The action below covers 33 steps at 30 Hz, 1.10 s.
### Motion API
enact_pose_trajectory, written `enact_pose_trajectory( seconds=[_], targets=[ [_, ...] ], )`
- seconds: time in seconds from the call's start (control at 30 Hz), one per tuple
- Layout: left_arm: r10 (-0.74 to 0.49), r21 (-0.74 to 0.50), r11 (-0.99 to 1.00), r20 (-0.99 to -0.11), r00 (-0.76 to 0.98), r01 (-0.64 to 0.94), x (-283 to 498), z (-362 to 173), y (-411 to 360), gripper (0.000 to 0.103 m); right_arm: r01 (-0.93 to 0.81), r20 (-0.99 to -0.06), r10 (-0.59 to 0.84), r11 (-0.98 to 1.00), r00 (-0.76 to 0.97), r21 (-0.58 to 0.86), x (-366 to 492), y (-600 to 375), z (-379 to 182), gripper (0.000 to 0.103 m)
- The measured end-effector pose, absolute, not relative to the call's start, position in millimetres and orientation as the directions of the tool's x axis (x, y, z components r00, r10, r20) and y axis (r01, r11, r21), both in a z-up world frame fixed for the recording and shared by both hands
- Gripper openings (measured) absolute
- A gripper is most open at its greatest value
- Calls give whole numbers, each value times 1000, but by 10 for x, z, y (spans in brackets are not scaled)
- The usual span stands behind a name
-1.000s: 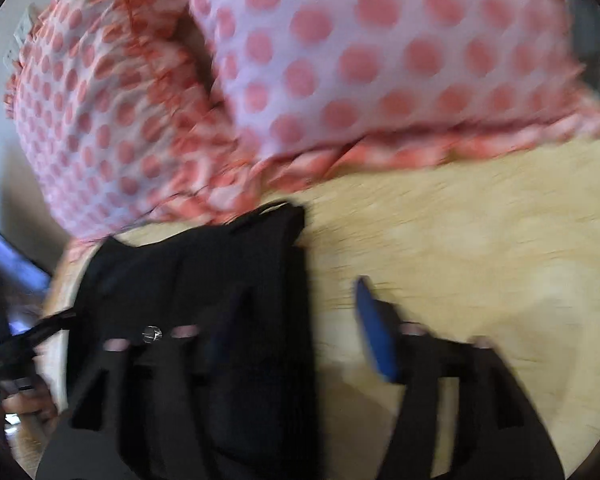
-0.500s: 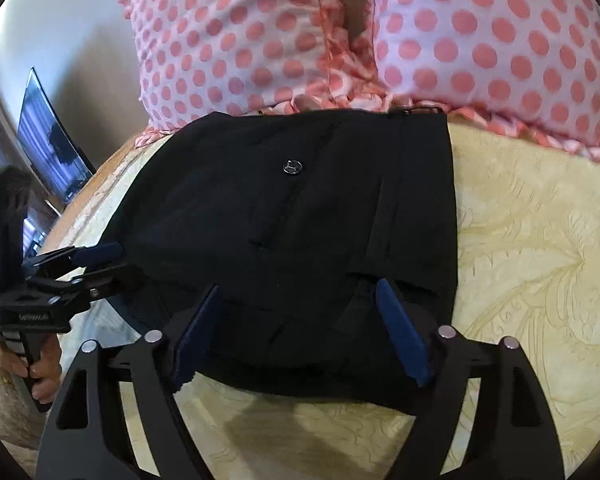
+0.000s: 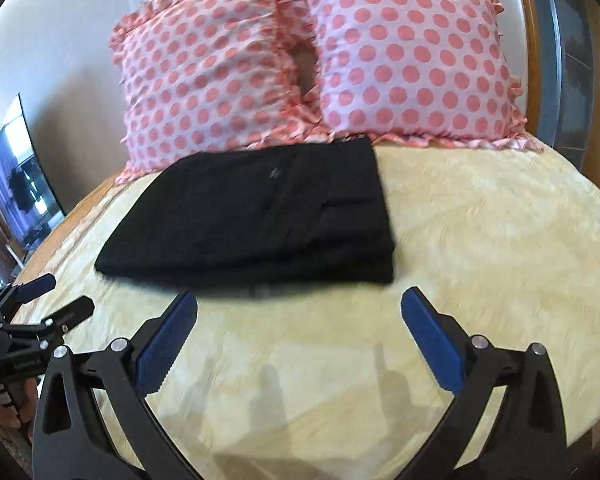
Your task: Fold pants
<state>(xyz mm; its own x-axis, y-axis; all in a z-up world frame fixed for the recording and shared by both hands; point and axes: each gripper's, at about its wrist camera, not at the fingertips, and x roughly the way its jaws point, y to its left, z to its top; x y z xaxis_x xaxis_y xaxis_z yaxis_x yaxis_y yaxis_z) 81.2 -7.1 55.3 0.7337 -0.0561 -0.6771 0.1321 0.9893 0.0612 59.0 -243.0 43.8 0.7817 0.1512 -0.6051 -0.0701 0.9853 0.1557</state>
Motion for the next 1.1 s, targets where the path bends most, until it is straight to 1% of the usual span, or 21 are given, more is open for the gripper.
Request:
enact_pose_trajectory(
  seconds=[0.17, 0.43, 0.47, 0.53, 0.67, 1.1],
  targets=[
    [-38, 67, 991, -682, 731, 114, 620, 401, -28, 101, -75, -615, 92, 996, 783, 52, 448, -2156, 295, 102],
    [-31, 37, 996, -692, 721, 79, 549, 249, 30, 101, -62, -634, 50, 998, 772, 3, 370, -1983, 121, 102],
    [-37, 25, 997, -686, 726, 75, 535, 239, 47, 101, -59, -639, 47, 998, 768, 3, 367, -1979, 96, 102],
    [-38, 26, 997, -675, 737, 76, 515, 227, 41, 101, -45, -623, 52, 999, 781, 27, 324, -2004, 77, 102],
    [-44, 23, 997, -665, 745, 79, 492, 212, 48, 101, -17, -592, 27, 1000, 805, 23, 266, -1980, 43, 102],
    [-45, 21, 997, -670, 741, 80, 508, 226, 50, 101, -14, -589, 24, 1000, 808, 22, 265, -1981, 42, 102]
  ],
)
